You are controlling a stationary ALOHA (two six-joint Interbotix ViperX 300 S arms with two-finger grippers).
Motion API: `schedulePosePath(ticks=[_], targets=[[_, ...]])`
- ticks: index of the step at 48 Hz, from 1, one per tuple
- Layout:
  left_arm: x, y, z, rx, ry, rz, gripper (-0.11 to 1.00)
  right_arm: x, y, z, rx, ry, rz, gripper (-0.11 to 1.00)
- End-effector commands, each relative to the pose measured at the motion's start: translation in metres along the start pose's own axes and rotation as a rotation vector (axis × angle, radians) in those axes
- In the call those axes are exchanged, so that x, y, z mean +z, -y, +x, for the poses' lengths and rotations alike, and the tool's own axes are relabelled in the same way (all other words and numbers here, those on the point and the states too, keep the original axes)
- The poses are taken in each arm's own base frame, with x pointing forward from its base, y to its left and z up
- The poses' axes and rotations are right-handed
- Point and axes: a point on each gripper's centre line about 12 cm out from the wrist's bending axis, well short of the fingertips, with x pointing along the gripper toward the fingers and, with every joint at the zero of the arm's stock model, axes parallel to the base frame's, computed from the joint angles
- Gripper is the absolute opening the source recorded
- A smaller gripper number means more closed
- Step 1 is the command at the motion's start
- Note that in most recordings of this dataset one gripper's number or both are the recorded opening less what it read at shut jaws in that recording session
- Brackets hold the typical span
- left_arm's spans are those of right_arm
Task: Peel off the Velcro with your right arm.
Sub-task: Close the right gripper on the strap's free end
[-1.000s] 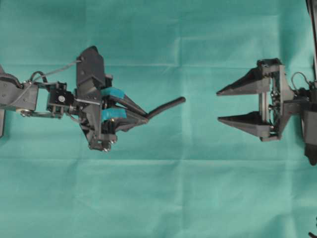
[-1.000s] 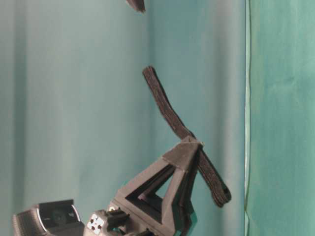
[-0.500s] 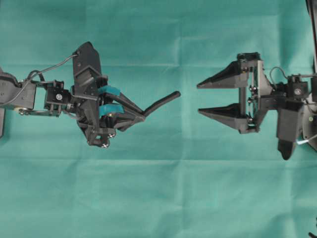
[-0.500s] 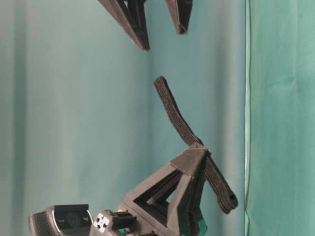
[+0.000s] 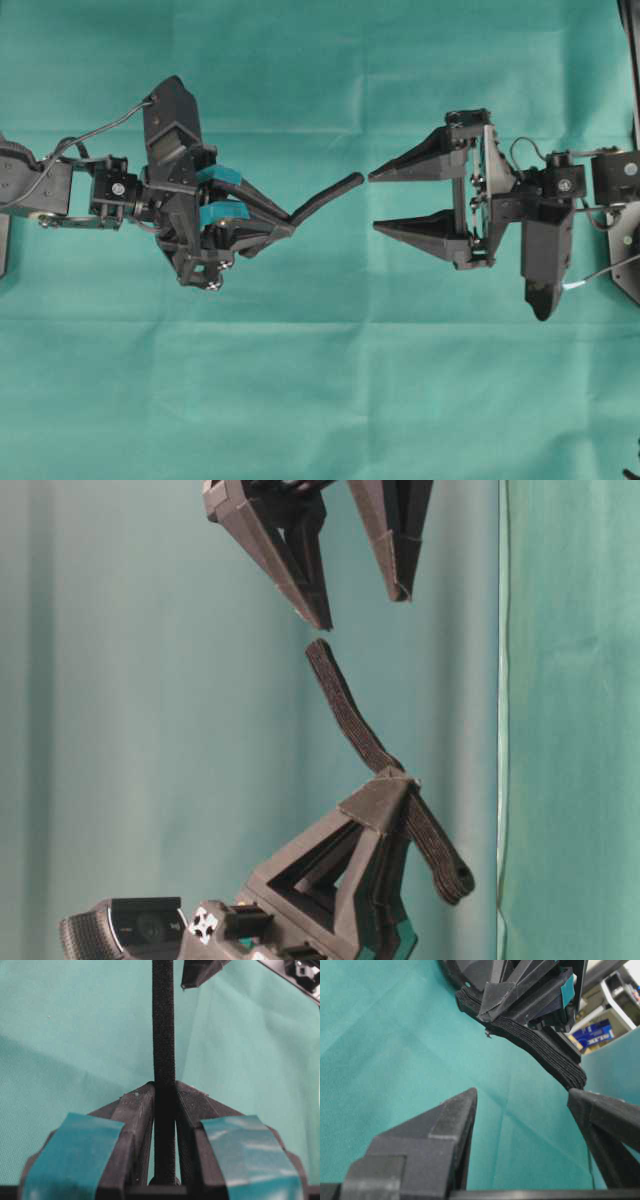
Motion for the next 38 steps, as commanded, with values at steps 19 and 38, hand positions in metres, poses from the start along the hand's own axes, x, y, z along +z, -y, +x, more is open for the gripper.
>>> schedulePosePath(ticks=[19,38], targets=[[0.0063,0.0023,-0.0025,-0.01,0.024,-0.001,0.1,0.0063,0.0121,0.0043,-0.037,0.026,-0.003,0.41],[0.007,0.0008,-0.0029,-0.006,0.027,-0.002,0.1,0.0031,0.0101,0.0098,-0.025,0.017,-0.006,0.41]])
